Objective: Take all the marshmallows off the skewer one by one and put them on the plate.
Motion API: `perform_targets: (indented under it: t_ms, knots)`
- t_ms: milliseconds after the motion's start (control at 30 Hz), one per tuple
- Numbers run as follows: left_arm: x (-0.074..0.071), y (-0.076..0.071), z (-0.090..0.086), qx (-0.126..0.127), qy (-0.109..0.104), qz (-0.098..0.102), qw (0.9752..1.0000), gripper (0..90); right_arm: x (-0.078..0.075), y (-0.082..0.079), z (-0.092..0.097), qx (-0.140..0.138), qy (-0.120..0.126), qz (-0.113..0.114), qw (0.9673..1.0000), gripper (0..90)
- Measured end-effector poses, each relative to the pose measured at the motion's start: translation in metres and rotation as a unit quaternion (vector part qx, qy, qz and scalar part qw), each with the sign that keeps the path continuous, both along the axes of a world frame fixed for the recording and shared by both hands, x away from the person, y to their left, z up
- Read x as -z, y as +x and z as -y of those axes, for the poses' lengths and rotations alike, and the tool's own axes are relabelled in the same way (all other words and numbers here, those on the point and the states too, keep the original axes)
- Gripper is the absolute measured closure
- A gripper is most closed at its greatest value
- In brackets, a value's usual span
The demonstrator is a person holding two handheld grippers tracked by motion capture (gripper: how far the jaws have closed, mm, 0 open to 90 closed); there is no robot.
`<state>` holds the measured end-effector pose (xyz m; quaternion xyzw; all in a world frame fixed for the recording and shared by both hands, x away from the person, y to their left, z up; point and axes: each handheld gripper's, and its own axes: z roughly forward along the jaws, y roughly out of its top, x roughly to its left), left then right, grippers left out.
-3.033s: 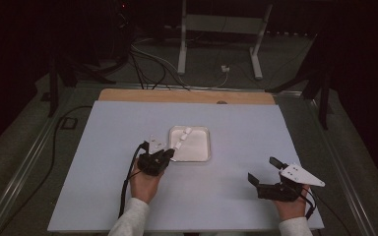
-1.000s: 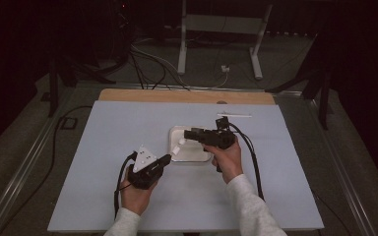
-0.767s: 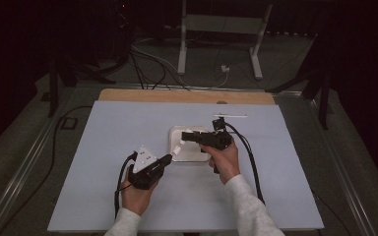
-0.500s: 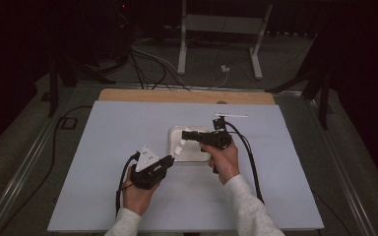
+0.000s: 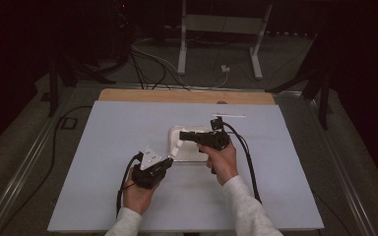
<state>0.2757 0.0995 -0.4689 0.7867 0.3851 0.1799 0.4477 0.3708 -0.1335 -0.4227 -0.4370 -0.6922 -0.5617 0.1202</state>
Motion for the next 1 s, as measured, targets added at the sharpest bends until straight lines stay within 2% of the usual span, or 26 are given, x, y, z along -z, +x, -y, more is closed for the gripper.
perform_targets:
  t_ms: [167,233,467,767,800,833,900,933,967,1000]
  knots:
    - [0.004,0.000,0.000,0.003,0.008,0.001,1.0000,90.0,0.001,0.000,0.000,0.017,-0.008,-0.003,0.9998,78.3]
    - [0.004,0.001,-0.001,0.007,0.006,0.001,1.0000,90.0,0.000,0.000,0.001,0.022,-0.005,-0.001,0.9998,78.5]
    - [0.004,0.000,-0.003,0.009,0.027,0.013,0.9995,90.0,-0.002,0.000,0.004,0.033,0.000,-0.001,0.9995,78.6]
    - [0.005,-0.002,-0.003,0.012,0.035,0.015,0.9992,90.0,-0.007,0.002,0.012,0.053,0.012,0.002,0.9985,78.8]
    - [0.007,-0.002,-0.002,0.008,0.054,0.009,0.9984,90.0,-0.007,0.002,0.014,0.056,0.012,0.003,0.9983,79.4]
    - [0.014,-0.003,-0.004,0.010,0.067,0.000,0.9977,90.0,-0.016,0.005,0.031,0.095,0.043,0.016,0.9944,80.3]
    - [0.020,-0.002,-0.010,0.005,0.054,-0.014,0.9984,90.0,-0.020,0.007,0.038,0.102,0.051,0.016,0.9933,80.3]
    - [0.019,-0.001,-0.013,0.001,0.042,-0.015,0.9990,90.0,-0.025,0.008,0.046,0.107,0.043,0.024,0.9930,80.3]
    - [0.015,0.001,-0.015,-0.002,0.021,-0.014,0.9997,90.0,-0.032,0.009,0.055,0.102,0.016,0.033,0.9941,80.1]
    - [0.014,0.001,-0.015,-0.003,0.017,-0.012,0.9998,90.0,-0.032,0.009,0.055,0.102,0.016,0.033,0.9941,80.1]
